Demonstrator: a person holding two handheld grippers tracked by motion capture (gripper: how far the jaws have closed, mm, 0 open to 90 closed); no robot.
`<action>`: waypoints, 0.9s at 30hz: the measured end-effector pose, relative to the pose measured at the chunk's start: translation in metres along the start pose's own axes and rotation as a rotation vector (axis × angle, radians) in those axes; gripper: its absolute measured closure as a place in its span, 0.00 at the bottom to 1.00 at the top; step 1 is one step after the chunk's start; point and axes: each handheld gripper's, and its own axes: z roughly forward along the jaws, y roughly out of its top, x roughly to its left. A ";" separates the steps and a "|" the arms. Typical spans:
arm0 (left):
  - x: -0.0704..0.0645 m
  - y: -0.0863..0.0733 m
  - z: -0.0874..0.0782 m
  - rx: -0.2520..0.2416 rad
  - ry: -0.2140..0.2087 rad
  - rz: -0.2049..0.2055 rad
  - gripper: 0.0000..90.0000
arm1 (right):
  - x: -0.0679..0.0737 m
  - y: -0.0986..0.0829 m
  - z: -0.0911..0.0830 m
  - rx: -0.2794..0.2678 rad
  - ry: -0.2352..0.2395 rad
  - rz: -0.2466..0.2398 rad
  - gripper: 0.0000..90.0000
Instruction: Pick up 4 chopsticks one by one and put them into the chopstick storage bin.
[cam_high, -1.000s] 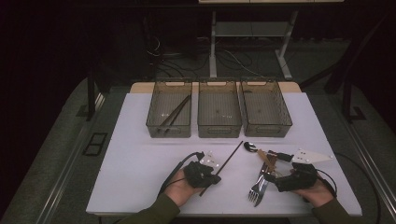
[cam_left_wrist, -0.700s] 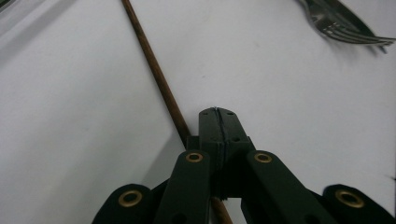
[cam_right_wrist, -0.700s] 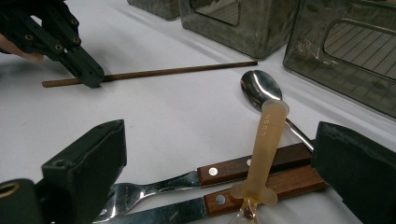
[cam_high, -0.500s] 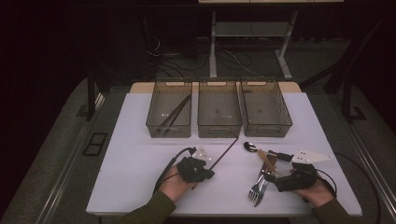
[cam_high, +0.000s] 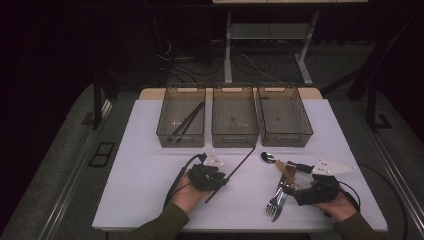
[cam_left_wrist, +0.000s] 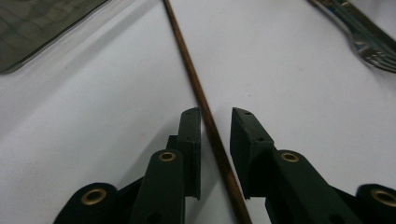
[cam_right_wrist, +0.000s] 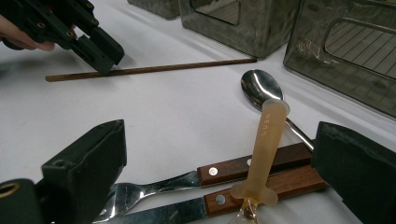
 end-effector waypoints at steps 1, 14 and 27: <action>0.000 0.000 0.001 -0.004 -0.006 -0.005 0.81 | 0.000 0.000 0.000 0.000 0.000 0.000 0.04; -0.005 0.000 0.005 0.009 0.029 0.037 0.91 | 0.000 0.000 0.000 0.000 0.001 0.002 0.04; -0.004 0.001 0.004 0.014 0.040 0.022 0.94 | 0.000 0.000 0.000 0.000 0.002 0.001 0.04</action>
